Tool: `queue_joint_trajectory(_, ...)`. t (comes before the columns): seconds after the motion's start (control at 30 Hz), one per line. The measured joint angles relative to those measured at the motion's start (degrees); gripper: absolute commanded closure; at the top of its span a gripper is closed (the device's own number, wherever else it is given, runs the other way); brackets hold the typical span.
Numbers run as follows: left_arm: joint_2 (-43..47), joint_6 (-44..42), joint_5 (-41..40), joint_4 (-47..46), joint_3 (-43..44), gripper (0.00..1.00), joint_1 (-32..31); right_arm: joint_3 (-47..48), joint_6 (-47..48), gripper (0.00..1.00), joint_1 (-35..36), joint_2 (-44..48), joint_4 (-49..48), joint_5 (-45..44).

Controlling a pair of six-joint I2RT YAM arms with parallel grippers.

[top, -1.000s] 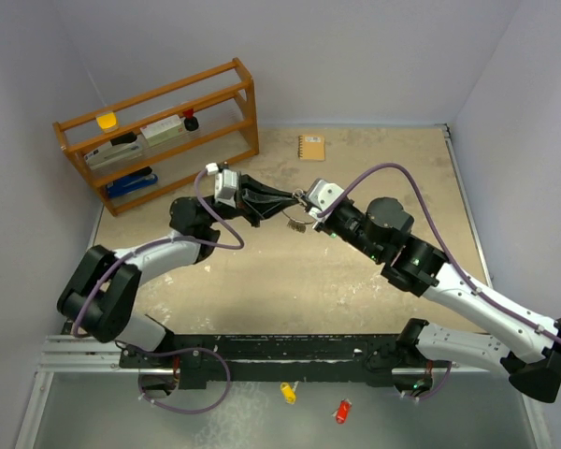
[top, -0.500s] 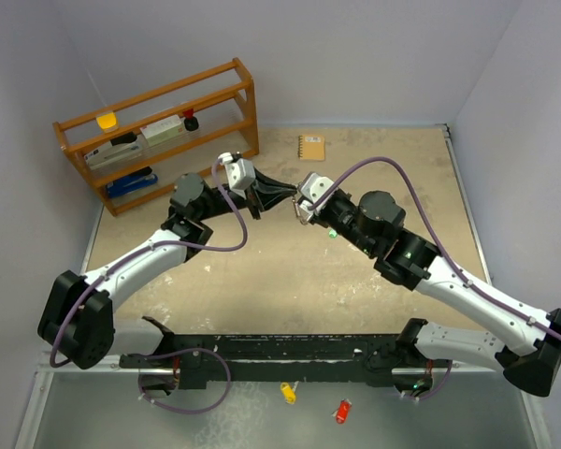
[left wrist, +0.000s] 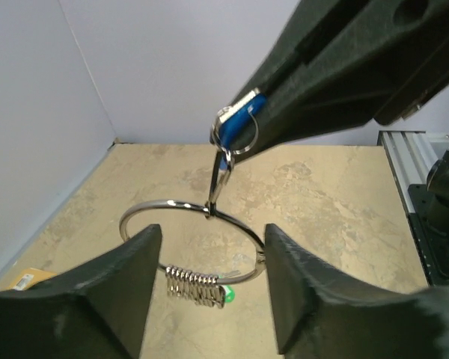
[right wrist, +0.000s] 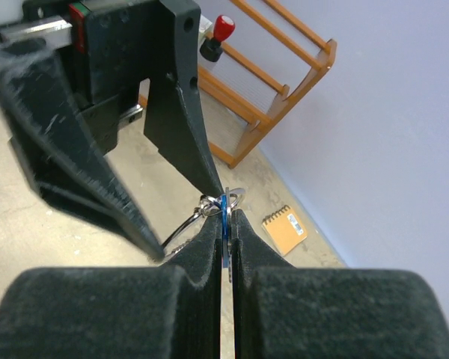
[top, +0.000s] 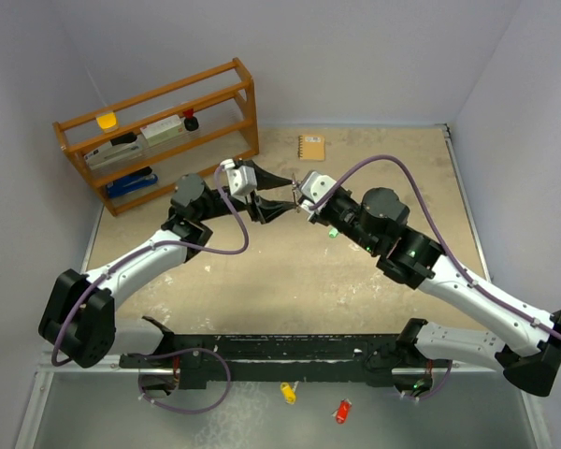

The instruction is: Remove the keys from the keyring

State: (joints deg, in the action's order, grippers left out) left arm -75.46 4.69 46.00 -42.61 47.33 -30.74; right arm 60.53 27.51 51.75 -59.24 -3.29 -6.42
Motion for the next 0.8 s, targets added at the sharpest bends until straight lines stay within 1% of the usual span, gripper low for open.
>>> queue_joint_trajectory(0.17,0.79,-2.60,2.62,0.35,0.00,0.31,0.17,0.90,0.15,1.00,0.00,0.09,-0.02,1.29)
queue_joint_trajectory(0.33,1.64,-4.17,4.83,0.70,0.44,0.28,1.05,0.90,0.15,1.00,0.00,0.22,0.33,2.14)
queue_joint_trajectory(0.4,2.58,-5.92,5.44,2.45,0.83,0.28,1.81,0.90,0.15,1.00,0.00,0.42,0.61,2.69)
queue_joint_trajectory(0.5,5.16,-11.04,5.95,9.14,2.25,0.29,2.75,0.90,0.15,1.00,0.00,0.85,0.79,3.19)
queue_joint_trajectory(0.57,7.32,-18.03,5.79,18.12,5.09,0.30,3.06,0.90,0.13,1.00,0.00,1.20,0.87,3.39)
queue_joint_trajectory(0.67,9.99,-27.04,4.92,29.16,8.76,0.30,3.13,0.92,0.13,1.00,0.00,1.40,0.85,3.63)
queue_joint_trajectory(0.8,12.59,-34.03,3.96,37.09,10.56,0.30,3.13,0.92,0.13,1.00,0.00,1.40,0.87,4.11)
